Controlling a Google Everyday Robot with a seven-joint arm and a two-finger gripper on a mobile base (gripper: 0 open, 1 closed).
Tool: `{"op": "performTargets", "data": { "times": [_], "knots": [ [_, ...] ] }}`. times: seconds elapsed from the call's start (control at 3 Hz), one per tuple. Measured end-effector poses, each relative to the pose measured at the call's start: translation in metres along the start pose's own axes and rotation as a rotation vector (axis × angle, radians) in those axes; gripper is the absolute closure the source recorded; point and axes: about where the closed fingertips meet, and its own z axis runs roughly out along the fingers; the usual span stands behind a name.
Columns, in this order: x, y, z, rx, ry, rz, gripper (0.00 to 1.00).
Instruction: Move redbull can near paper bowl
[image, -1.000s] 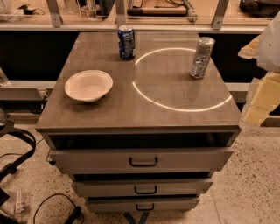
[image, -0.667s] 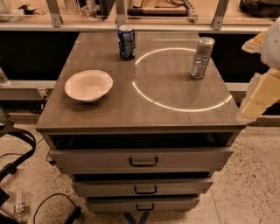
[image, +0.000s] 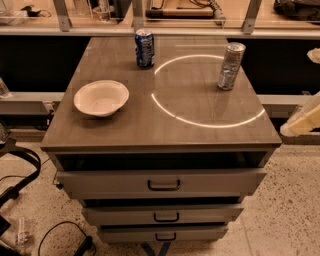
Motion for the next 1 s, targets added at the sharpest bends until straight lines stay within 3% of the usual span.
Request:
{"op": "performTargets", "data": {
  "times": [0.33,0.67,1.0],
  "knots": [
    [0.002,-0.030,0.013,0.120,-0.208,0.040,0.00],
    [-0.008,-0.063,0.015,0.226,-0.381,0.140,0.00],
    [-0.014,-0.068,0.015,0.237,-0.411,0.163,0.00]
  ]
}}
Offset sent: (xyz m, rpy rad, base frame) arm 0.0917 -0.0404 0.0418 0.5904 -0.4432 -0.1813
